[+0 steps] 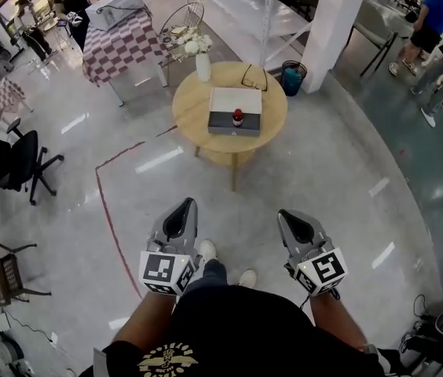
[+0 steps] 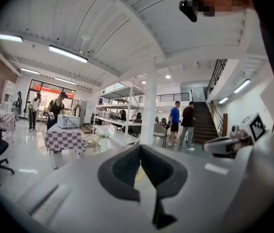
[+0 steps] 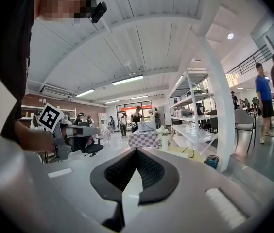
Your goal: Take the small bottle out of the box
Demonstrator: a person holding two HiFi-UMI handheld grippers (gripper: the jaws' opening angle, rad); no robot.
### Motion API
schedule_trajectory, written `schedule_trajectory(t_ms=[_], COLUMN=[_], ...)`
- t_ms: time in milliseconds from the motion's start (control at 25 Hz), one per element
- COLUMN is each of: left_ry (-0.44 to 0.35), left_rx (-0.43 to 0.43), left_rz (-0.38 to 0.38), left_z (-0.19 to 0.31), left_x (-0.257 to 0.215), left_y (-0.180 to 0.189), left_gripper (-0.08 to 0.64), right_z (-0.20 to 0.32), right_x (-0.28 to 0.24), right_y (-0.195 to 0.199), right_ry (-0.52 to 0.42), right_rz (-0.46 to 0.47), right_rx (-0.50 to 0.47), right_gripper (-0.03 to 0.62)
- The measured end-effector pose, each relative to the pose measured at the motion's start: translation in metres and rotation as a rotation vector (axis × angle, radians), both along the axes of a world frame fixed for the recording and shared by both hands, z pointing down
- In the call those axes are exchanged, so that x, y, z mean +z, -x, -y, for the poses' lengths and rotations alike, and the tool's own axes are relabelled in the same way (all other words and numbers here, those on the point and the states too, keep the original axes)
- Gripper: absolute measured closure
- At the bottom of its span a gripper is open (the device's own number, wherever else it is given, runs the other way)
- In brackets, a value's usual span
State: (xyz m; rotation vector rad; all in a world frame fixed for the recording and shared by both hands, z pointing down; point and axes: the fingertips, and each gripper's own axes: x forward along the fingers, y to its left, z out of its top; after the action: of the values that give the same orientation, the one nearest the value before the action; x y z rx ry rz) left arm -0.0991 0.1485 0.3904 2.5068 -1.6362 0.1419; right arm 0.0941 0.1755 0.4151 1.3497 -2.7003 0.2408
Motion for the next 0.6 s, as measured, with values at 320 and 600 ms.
schedule_trajectory(t_ms=[320, 600], left_ry=[-0.005, 0.014], left_rx=[0.014, 0.085], left_rz=[0.010, 0.059], left_z=[0.035, 0.077], left_x=[-0.005, 0.003], left_y=[0.029, 0.041], left_gripper=[0.560, 0.560], right_z=[0.033, 0.077], right_x=[-0.007, -0.017], right_y=[0.033, 0.041], right_ry=[-0.021, -0.072], right_rz=[-0.001, -0.035], right_rx=[0.003, 0.086], right_gripper=[0.584, 0.584])
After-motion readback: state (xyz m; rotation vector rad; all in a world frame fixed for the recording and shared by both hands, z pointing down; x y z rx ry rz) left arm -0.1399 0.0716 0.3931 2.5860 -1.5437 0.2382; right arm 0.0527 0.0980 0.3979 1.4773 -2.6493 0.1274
